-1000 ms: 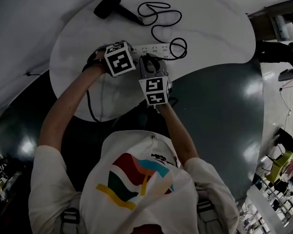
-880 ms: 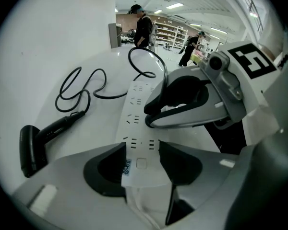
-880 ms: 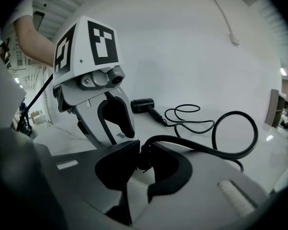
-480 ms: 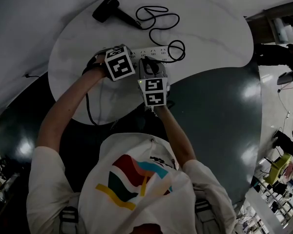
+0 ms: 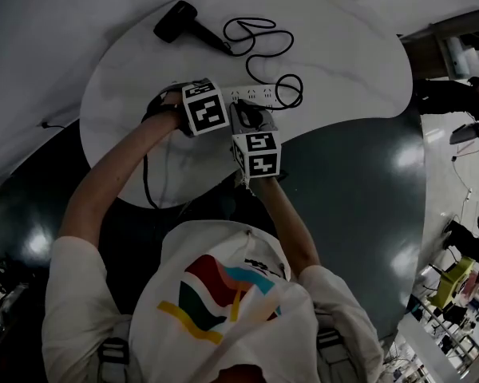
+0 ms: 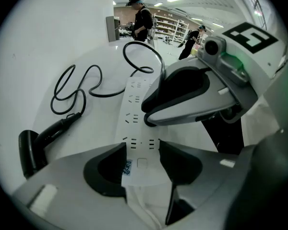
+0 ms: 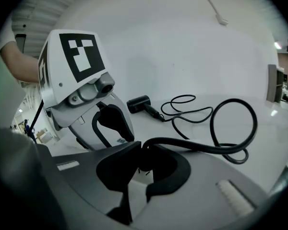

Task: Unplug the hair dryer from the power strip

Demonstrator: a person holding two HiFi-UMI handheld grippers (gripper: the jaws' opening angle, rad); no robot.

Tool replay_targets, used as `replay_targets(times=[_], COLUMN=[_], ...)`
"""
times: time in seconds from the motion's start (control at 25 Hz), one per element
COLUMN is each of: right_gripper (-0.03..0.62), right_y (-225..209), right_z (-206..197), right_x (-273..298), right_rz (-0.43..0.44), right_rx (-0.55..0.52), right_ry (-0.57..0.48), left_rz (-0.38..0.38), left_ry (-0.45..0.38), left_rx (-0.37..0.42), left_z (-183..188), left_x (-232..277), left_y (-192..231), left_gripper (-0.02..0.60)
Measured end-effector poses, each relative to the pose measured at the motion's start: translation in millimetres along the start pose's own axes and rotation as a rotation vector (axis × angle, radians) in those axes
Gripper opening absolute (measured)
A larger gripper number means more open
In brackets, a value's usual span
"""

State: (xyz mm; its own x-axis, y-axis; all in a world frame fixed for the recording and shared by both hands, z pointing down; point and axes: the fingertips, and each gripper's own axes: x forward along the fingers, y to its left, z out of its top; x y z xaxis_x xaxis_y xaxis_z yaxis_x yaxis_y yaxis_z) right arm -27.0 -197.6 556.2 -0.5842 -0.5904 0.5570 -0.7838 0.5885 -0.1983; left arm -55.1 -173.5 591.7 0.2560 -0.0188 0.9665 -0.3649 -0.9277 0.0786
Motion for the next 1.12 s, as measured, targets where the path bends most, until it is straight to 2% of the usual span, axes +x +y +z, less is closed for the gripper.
replay_targets(times=[0.12,0.28,0.32,0.36,0.48,0.64,0.72,0.8,0.96,1.04,1.12], right_gripper=[0.061,0.067,0.067,0.067,0.055,0.055,0.055,0.054,0.052,0.051,0.049], right_y=[-1.6,-8.2,-9.0,-8.6,-3.2,5.1,8.3,8.9,7.5,4.6,-0.4], right_z=[-1.4,-0.5,0.1,0.8,4.1,10.0,10.2,11.5,12.1,10.8,31.4], right_x=[-1.5,-0.6,-0.1,-0.1,-2.7,-2.4,-2.0,-2.9,-8.2,-8.6,-17.9], right_rz=[0.020,0.096,0.109,0.106,0.023,-0.035,-0.036,-0.035,-0.016,0.003,0.011], right_rx=[0.059,0.312,0.337,0.309,0.016,-0.275,-0.355,-0.354,-0.278,-0.182,-0.092], right_ry=[0.009,-0.017,-0.017,-0.011,0.019,0.014,0.019,0.023,0.022,0.022,-0.064], left_rz=[-0.003,0.000,0.001,0.002,0.003,0.003,0.002,-0.001,-0.018,-0.020,-0.025], left_ry=[-0.015,-0.035,-0.037,-0.038,-0.036,-0.029,-0.029,-0.031,-0.059,-0.070,-0.085], left_rx=[-0.002,-0.001,-0.001,-0.001,-0.004,0.000,-0.002,-0.004,-0.009,-0.012,-0.001], left_z=[1.0,1.5,1.2,1.0,2.4,3.6,2.5,2.7,4.8,5.7,8.2], left_x=[-0.1,-0.3,-0.4,-0.4,-0.3,-1.2,-1.4,-1.8,-3.4,-4.1,-3.5], left_y=[-1.9,-1.2,-0.5,-0.2,-0.6,0.3,0.1,0.6,-0.1,-0.2,-0.7], left_gripper=[0.204,0.204,0.204,0.204,0.204,0.204,0.206,0.206,0.216,0.216,0.216])
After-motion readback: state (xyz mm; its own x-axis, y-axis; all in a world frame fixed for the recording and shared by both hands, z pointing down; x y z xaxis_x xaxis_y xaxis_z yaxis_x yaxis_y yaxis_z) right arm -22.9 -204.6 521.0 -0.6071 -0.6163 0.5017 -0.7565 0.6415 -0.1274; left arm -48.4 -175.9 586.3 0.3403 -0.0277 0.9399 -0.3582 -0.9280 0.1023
